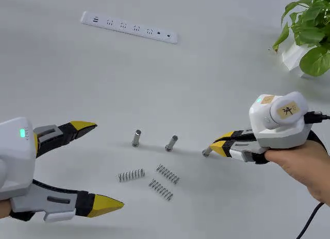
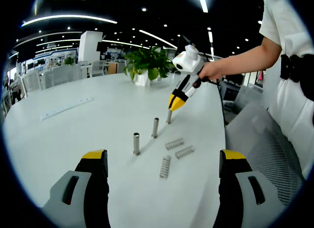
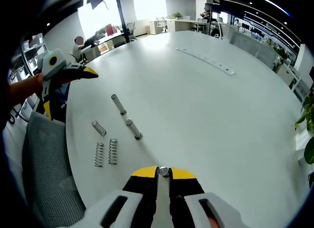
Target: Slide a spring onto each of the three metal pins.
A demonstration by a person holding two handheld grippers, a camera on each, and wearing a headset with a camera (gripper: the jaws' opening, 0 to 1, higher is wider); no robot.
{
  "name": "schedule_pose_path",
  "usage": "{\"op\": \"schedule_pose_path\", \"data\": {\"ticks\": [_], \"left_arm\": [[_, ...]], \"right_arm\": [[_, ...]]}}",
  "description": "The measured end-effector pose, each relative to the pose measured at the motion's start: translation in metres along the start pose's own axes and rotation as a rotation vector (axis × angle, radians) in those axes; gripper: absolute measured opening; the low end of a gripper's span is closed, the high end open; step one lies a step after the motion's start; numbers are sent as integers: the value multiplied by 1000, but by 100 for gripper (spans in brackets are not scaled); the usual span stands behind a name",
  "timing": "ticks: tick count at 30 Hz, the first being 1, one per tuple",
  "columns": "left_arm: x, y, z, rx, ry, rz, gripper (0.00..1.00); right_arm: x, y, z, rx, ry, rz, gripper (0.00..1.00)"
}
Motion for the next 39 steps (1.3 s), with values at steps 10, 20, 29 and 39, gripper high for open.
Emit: {"op": "schedule_pose_path", "data": {"ticks": [10,20,29,39], "left_arm": [[0,1,0,-2,1,-2,93],[0,0,1,0,-1,0,93],[-1,2,0,3,-3,4,93],[-2,6,1,9,-8,15,93]], "right_arm": [[0,-1,1,0,5,-3,7],[-1,-2,2,-7,2,-13,12],[0,-2,-1,-20,-3,-15,17],[1,-5,-6,-38,-6,-17,24]]}}
Point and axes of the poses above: the centre of the closed fingertips' face, and the gripper's own axes: z roughly forward along the fingers, x roughly to its left, y roughly out of its top, the point moved 9 cm from there along -z, roughly backward along the fingers, and after that the axes turned 5 degrees about -x, right-handed, at the moved point
